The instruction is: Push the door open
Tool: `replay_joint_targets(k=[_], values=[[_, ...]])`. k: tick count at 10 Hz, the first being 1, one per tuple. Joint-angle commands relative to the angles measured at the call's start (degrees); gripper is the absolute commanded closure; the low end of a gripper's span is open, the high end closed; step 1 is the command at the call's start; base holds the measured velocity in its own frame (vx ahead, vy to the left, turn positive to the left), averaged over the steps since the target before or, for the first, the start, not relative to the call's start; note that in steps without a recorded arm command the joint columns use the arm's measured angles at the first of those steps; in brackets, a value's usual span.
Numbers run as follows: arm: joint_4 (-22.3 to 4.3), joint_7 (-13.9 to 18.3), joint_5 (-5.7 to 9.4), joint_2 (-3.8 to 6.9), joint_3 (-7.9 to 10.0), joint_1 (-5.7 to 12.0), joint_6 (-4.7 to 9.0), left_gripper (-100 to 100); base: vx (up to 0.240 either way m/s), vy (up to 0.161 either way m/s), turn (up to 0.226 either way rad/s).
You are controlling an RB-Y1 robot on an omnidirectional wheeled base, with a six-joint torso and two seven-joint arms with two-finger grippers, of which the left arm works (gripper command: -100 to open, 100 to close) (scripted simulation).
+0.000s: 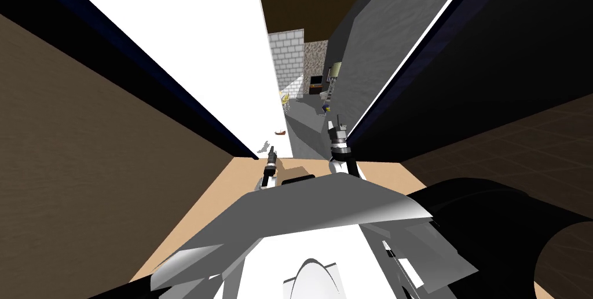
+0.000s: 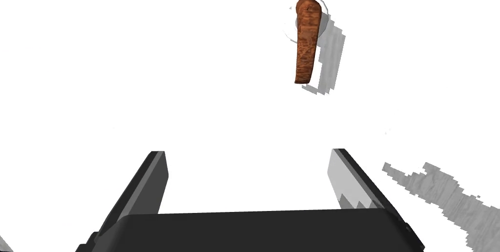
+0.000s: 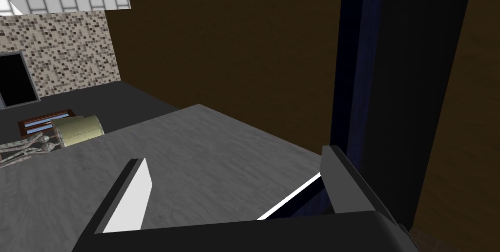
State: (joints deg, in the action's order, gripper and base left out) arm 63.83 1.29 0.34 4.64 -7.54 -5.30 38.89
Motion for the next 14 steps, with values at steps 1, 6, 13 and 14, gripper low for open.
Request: replay_joint_targets(k=[1,6,13,14], values=[[-2.55,0.27,0.08,-0.06,-0.32,0.89,0.64,-100,0.085,0.048,-0.055],[-8.72,0.83,0.25,-0.5,-1.17,3.12,1.99,-100,0.081,0.051,-0.048],[-15.54,1.45,0.44,-1.16,-2.1,5.59,3.49,-100,0.069,0.043,-0.038],[-15.07,1.39,0.43,-1.11,-2.01,5.49,3.3,-100,0.028,0.018,-0.007]])
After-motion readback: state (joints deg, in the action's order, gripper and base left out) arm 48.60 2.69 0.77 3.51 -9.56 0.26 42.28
